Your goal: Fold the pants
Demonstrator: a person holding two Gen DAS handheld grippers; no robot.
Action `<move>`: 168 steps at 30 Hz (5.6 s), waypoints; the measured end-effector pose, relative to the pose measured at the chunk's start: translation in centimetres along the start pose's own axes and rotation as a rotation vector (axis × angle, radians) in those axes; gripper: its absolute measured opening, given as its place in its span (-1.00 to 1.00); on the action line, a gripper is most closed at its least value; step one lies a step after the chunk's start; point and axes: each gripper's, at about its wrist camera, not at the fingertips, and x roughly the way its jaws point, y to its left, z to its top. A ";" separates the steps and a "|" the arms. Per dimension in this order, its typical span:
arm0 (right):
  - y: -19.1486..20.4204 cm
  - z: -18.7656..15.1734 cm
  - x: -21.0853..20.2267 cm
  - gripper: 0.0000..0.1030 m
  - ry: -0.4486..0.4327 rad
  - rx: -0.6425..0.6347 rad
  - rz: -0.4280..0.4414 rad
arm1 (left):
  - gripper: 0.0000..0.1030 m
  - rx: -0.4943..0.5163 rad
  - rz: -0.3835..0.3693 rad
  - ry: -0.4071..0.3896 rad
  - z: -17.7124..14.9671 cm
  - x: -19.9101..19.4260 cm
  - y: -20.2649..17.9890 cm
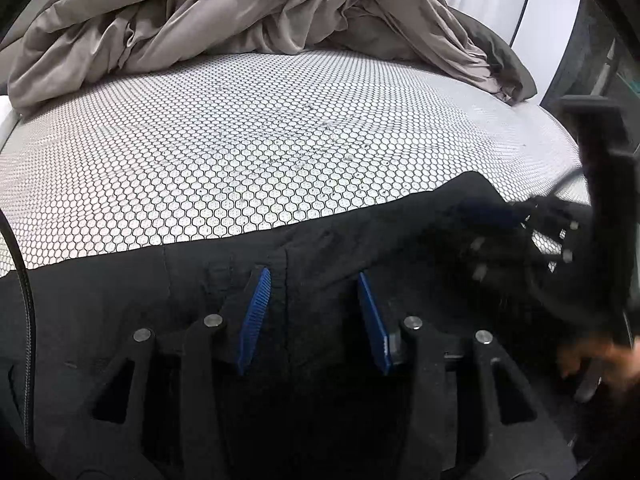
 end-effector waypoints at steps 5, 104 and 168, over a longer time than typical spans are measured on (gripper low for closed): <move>-6.9 -1.6 -0.7 0.10 0.024 0.139 -0.211 | -0.18 0.025 0.018 0.014 -0.2 -0.8 -0.3; 0.0 -9.8 -5.8 -0.16 0.000 -0.041 0.403 | -0.33 0.078 -0.191 -0.049 -7.1 -10.3 -3.1; -13.3 -14.3 -8.0 -0.12 0.015 0.463 0.399 | -0.98 -0.829 0.222 -0.445 -12.1 -22.0 23.4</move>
